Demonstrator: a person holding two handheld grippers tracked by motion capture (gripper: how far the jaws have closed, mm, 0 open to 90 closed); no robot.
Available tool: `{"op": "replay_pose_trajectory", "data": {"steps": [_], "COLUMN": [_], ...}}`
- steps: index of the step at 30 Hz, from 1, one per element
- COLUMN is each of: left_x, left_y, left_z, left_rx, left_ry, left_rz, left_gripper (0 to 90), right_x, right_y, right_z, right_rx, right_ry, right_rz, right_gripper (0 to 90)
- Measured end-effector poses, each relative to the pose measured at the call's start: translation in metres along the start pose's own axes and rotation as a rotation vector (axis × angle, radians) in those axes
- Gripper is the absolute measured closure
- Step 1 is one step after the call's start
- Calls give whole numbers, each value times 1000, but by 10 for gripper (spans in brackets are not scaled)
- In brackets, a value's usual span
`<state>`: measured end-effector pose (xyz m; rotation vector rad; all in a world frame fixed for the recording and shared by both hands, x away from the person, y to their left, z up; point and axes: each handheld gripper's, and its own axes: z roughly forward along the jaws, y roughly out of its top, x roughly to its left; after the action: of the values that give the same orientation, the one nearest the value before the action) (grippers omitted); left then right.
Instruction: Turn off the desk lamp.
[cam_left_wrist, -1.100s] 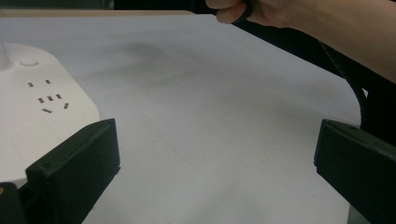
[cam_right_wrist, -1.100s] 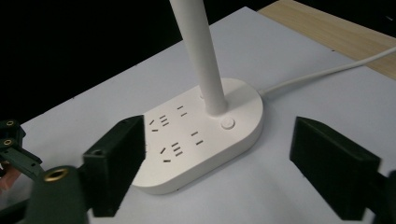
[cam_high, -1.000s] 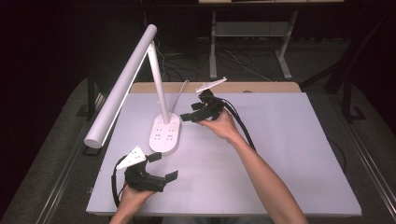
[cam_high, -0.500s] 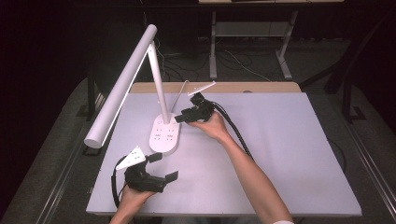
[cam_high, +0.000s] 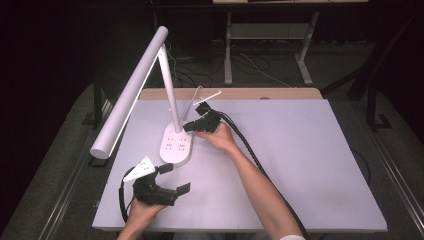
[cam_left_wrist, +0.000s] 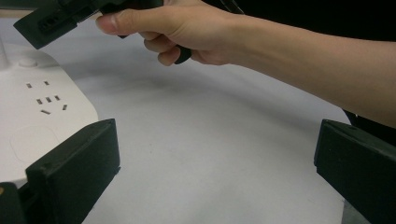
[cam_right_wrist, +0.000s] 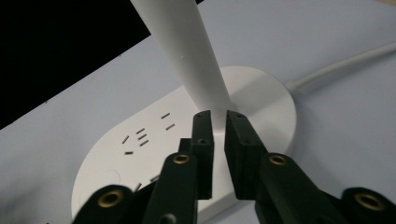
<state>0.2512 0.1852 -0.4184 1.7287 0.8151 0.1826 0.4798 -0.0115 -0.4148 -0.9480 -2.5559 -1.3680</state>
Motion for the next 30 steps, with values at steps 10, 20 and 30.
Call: {"op": "replay_pose_trajectory", "data": {"steps": [10, 20, 30], "left_x": [0, 1, 3], "left_y": [0, 0, 0], "left_z": [0, 1, -1], "left_rx": [1, 7, 4], "left_ry": [-4, -3, 7], "left_rz": [-3, 0, -5], "left_gripper": [0, 0, 0], "right_x": [-1, -9, -14], "right_y": [2, -2, -5], "right_z": [12, 17, 15], "right_rx": [7, 15, 8], "right_ry": [-40, -39, -60], "right_rz": [-2, 38, 37], "right_gripper": [900, 900, 900]}}
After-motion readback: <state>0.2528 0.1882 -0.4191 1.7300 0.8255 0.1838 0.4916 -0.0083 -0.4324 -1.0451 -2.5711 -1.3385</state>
